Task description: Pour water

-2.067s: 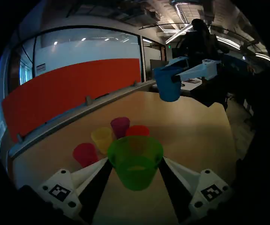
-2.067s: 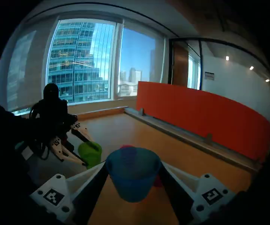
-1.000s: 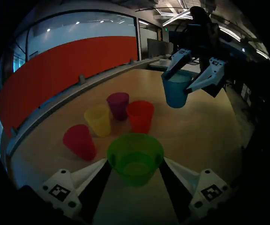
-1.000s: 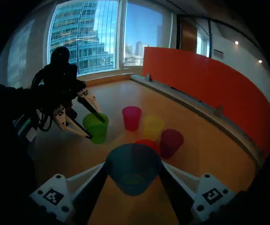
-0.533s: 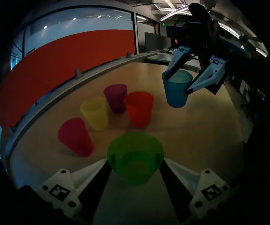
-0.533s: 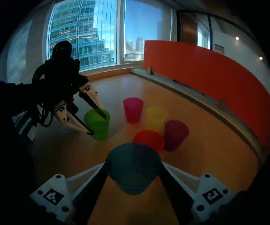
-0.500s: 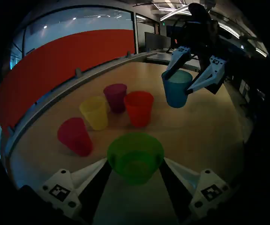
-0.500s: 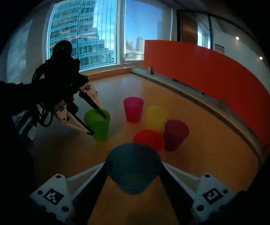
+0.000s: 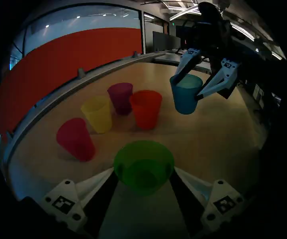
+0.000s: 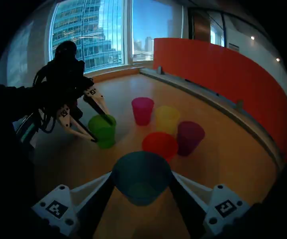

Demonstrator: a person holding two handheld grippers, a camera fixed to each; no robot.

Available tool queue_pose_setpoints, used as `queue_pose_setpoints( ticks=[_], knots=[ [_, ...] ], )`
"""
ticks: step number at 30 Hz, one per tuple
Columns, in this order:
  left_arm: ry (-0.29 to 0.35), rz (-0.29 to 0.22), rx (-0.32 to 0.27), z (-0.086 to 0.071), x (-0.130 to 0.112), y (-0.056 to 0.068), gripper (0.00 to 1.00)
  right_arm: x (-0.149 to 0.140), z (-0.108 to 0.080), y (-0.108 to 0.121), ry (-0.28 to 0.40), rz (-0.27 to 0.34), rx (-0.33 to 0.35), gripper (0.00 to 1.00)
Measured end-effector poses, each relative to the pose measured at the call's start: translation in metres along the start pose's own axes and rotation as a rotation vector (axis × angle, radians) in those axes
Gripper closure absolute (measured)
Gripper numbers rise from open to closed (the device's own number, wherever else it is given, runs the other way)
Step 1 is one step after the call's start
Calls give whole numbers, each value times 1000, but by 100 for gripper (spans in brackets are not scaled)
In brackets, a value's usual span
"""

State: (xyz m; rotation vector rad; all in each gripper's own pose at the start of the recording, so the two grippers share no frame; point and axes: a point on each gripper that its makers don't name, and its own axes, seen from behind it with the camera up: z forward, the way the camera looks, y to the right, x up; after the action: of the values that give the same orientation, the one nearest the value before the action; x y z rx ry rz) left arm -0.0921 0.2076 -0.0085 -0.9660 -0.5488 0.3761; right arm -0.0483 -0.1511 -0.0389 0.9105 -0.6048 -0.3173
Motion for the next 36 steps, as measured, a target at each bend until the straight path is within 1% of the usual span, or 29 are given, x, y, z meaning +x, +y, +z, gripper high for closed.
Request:
queue_pose_setpoints(
  ticks=[9, 24, 33, 36],
  knots=[
    [5, -16, 0, -4, -5, 0, 16, -10, 5, -1, -18, -1, -1, 7],
    [-7, 2, 10, -2, -8, 0, 15, -11, 7, -4, -23, -5, -2, 7],
    [-12, -11, 7, -1, -8, 0, 15, -15, 10, -7, -23, 2, 0, 7],
    [-18, -8, 8, -1, -10, -1, 15, -17, 12, -7, -22, 4, -1, 7]
  ],
)
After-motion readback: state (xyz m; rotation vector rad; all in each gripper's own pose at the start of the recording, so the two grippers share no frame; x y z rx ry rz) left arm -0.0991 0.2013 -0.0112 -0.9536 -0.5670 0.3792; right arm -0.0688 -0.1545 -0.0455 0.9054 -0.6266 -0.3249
